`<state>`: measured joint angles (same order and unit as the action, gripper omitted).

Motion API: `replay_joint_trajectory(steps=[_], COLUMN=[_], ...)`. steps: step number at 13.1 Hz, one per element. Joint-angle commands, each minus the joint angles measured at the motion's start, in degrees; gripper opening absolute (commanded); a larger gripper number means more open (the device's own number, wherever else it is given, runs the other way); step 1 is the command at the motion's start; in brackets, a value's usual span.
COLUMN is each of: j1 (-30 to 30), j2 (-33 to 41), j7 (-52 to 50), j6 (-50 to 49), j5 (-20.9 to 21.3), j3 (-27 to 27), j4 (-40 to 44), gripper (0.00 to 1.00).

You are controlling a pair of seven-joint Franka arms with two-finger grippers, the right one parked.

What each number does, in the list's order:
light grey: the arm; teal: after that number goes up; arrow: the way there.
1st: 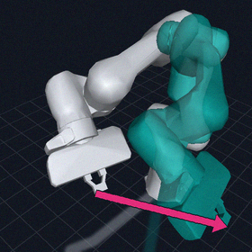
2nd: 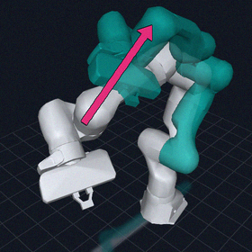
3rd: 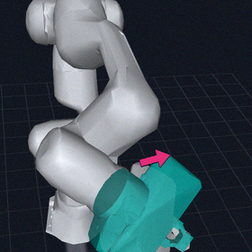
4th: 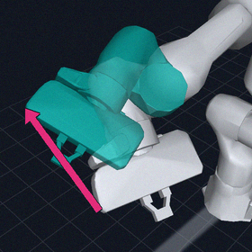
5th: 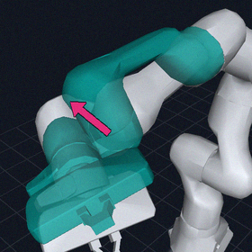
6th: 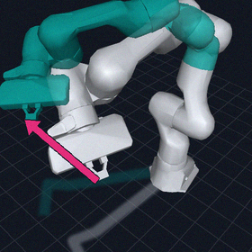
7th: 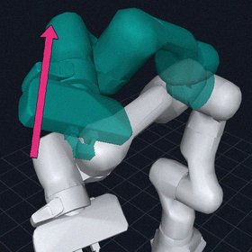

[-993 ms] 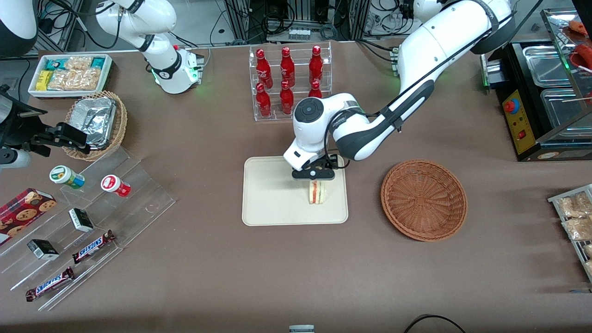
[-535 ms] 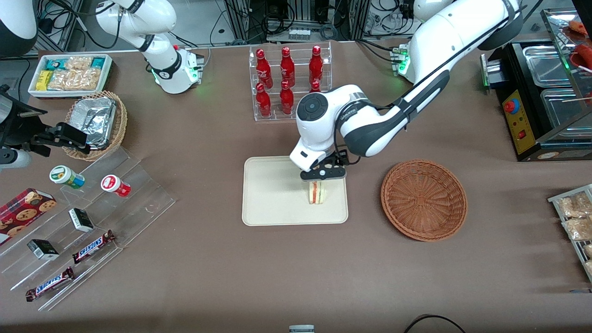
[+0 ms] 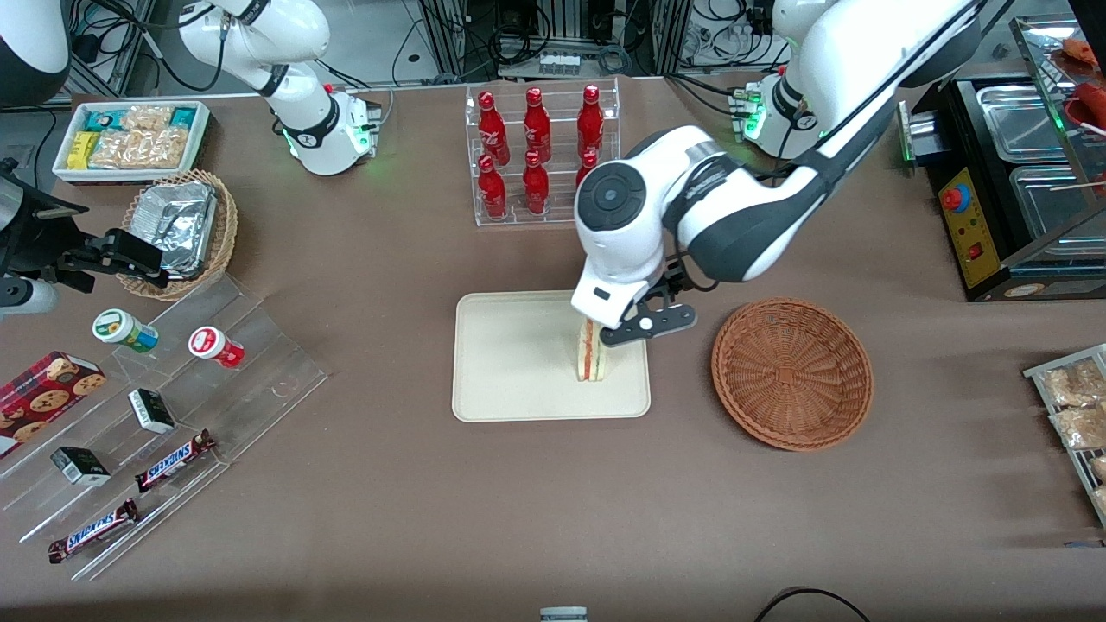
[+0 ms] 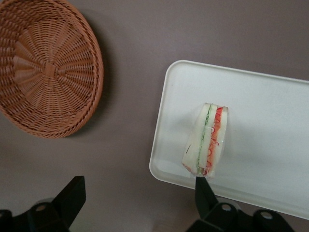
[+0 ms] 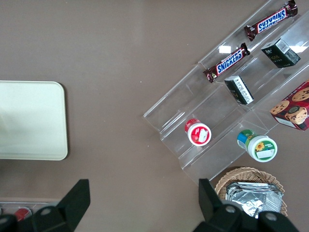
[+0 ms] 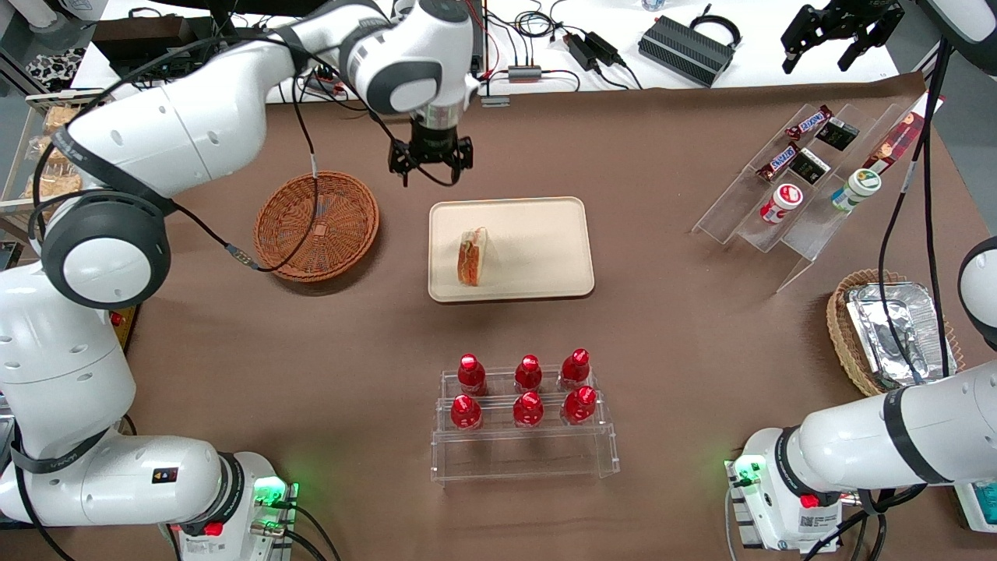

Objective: Place sandwich from basket to tray
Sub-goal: 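Raise the left gripper off the sandwich and move it over the basket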

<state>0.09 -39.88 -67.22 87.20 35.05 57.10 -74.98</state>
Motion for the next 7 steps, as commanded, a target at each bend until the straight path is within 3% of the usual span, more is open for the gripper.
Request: replay_joint_trajectory(steps=[1, 5, 7], j1=[0.96, 1.22, 1.14], j2=[0.85, 4.27, 9.27], j7=[0.07, 3.48, 10.67], j6=[-4.31, -5.64, -5.38], j5=[-0.87, -2.61, -11.1], j3=[1.35, -2.68, -11.43], j4=[4.48, 5.28, 5.2], gripper=[1.0, 1.0, 1.0])
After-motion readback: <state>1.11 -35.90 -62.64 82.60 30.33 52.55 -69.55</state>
